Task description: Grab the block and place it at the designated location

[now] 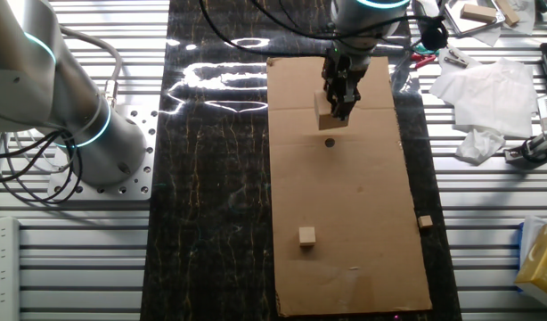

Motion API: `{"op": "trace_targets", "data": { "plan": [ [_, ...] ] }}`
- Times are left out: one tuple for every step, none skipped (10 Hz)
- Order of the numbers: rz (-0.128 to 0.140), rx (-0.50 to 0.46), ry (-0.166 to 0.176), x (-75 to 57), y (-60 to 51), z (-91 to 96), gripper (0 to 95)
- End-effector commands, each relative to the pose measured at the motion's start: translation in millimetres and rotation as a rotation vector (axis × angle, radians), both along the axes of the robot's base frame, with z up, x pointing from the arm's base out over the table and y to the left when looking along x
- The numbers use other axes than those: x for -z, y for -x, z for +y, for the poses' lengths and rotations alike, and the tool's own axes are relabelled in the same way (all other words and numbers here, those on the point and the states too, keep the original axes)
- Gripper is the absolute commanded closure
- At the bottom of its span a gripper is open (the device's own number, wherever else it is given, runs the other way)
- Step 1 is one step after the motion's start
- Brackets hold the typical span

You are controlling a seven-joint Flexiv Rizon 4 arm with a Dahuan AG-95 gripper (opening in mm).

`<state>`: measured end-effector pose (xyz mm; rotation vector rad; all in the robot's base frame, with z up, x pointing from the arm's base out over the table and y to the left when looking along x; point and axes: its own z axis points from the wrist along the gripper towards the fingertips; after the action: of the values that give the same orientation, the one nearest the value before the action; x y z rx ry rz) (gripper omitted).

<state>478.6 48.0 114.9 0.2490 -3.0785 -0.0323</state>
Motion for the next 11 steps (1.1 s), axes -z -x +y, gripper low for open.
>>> {"op": "trace_targets", "data": {
  "plan": [
    [-0.003,-0.001,-0.006,2.7,-2.6,-6.8,95.0],
    [-0.004,-0.003,-0.006,4.0,-4.1,-10.2,95.0],
    [-0.005,-0.007,-0.008,5.0,-4.5,-12.8,95.0],
    [-0.005,-0.011,-0.009,6.2,-4.6,-14.6,95.0],
    [-0.007,-0.015,-0.009,7.5,-4.7,-16.5,95.0],
    [-0.008,-0.018,-0.014,8.4,-5.0,-17.9,95.0],
    [-0.009,-0.02,-0.015,9.4,-5.1,-18.5,95.0],
    [-0.009,-0.019,-0.016,9.9,-5.1,-18.7,95.0],
    [-0.01,-0.021,-0.015,11.0,-5.1,-19.2,95.0],
    [-0.01,-0.023,-0.016,11.9,-5.0,-19.8,95.0],
    [-0.01,-0.026,-0.017,11.9,-5.2,-20.2,95.0]
  ]
}}
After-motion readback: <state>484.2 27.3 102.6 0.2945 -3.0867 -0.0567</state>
